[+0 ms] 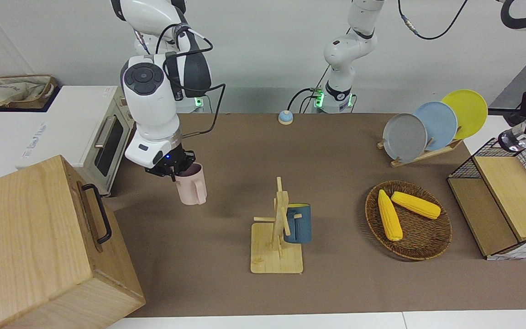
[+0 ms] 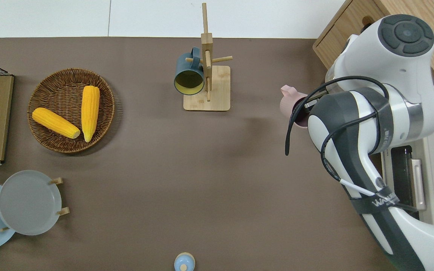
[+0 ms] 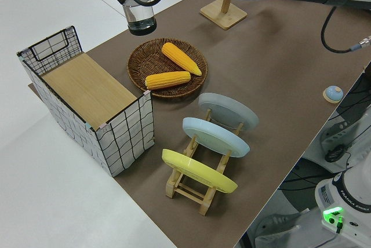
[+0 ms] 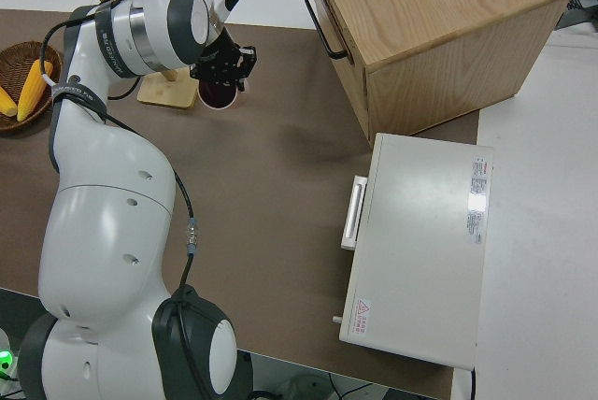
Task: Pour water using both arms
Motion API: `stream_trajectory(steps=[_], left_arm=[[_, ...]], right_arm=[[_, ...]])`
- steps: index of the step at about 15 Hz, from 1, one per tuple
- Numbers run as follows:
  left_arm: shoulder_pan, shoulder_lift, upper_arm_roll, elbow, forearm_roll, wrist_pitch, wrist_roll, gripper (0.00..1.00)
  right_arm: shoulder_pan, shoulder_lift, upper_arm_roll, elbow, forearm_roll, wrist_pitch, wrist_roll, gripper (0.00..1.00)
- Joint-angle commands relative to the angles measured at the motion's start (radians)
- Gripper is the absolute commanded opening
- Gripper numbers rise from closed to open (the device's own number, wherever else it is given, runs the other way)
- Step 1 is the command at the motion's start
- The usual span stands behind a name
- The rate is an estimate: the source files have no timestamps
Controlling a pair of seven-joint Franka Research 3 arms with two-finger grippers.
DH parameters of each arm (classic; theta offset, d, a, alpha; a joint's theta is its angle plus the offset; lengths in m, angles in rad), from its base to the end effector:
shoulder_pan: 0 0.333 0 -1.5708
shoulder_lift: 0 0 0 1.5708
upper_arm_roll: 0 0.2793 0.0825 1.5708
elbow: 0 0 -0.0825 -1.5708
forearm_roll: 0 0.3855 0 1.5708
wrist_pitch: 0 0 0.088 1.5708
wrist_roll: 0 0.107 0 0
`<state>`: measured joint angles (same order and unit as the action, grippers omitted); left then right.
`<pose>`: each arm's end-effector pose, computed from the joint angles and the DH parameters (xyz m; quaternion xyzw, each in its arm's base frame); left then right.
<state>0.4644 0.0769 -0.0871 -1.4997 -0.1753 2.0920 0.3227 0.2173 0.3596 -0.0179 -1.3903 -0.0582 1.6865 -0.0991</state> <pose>0.5777 0.2221 0.6367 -0.9619 -0.0500 -0.2686 0.0047 0.6385 0.1249 0.4658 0.9872 0.1532 -0.0300 0.0335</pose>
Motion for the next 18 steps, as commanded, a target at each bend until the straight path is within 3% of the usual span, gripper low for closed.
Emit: stream_trajectory(steps=[1, 2, 3, 7, 11, 14, 18], left_arm=[[-0.047, -0.126, 0.006, -0.144, 0.059, 0.022, -0.085, 0.00], [-0.055, -0.155, 0.006, -0.178, 0.062, 0.025, -0.096, 0.00], [-0.068, -0.193, 0.006, -0.229, 0.063, 0.028, -0.112, 0.00], [-0.082, -0.302, -0.069, -0.381, 0.099, 0.055, -0.249, 0.00], [-0.081, -0.432, -0.138, -0.580, 0.099, 0.160, -0.336, 0.00], [-0.084, -0.503, -0.169, -0.669, 0.097, 0.175, -0.356, 0.00], [-0.115, -0.578, -0.194, -0.777, 0.085, 0.175, -0.381, 0.00]], right_arm=[[0.034, -0.082, 0.016, -0.119, 0.076, -0.083, 0.129, 0.000], [0.059, -0.091, 0.016, -0.143, 0.124, -0.109, 0.198, 0.000], [0.104, -0.090, 0.016, -0.145, 0.151, -0.140, 0.281, 0.000], [0.227, -0.051, 0.016, -0.139, 0.302, -0.123, 0.551, 0.000], [0.329, 0.027, 0.016, -0.104, 0.362, -0.059, 0.740, 0.000], [0.391, 0.090, 0.016, -0.029, 0.420, -0.038, 0.838, 0.000], [0.455, 0.154, 0.016, -0.024, 0.469, 0.106, 0.923, 0.000]])
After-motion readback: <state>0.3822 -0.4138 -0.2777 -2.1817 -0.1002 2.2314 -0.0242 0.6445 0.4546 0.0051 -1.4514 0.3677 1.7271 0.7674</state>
